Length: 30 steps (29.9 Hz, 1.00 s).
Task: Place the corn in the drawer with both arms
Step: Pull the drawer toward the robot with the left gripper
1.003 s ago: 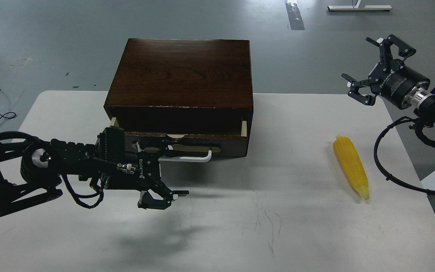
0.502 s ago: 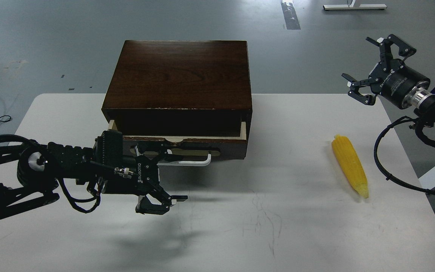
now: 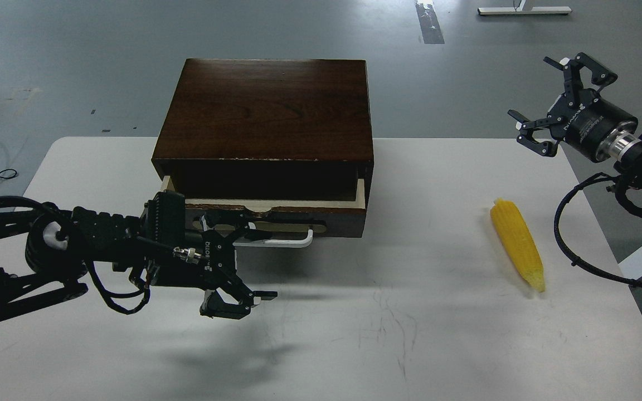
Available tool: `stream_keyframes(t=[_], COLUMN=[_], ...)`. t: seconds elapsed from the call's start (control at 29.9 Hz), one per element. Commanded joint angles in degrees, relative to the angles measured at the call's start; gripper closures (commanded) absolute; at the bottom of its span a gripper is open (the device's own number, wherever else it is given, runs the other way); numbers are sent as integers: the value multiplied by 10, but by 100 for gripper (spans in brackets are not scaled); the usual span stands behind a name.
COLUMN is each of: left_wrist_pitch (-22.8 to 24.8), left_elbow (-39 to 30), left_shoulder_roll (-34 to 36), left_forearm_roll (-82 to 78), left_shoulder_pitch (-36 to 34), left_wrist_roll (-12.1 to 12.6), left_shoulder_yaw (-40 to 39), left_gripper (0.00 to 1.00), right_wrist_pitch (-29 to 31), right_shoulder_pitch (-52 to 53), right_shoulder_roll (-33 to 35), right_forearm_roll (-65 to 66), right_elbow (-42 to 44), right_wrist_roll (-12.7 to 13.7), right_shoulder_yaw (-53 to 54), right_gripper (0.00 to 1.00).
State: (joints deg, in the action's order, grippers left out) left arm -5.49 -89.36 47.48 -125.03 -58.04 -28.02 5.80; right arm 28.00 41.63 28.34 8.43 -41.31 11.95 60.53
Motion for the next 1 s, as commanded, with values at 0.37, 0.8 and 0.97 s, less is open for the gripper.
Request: stream_keyframes(t=[0.37, 0.8, 0.97], left_wrist_pitch=[9, 10, 10], left_elbow=[-31, -71, -71], left_shoulder_roll=[22, 57, 57], left_forearm_roll=[0, 0, 0], left_shoulder_pitch=[6, 23, 36], left_wrist_roll=[0, 0, 0], left_shoulder_yaw=[1, 1, 0], left_gripper=[1, 2, 1], right_wrist_pitch=[0, 0, 0], right_shoulder_pitch=[0, 1, 2], right_shoulder_roll=[0, 0, 0], right_forearm_roll=[0, 0, 0], right_elbow=[2, 2, 2], right_wrist_roll=[-1, 0, 0], right_shoulder_yaw=[0, -2, -2], right_gripper=[0, 0, 0])
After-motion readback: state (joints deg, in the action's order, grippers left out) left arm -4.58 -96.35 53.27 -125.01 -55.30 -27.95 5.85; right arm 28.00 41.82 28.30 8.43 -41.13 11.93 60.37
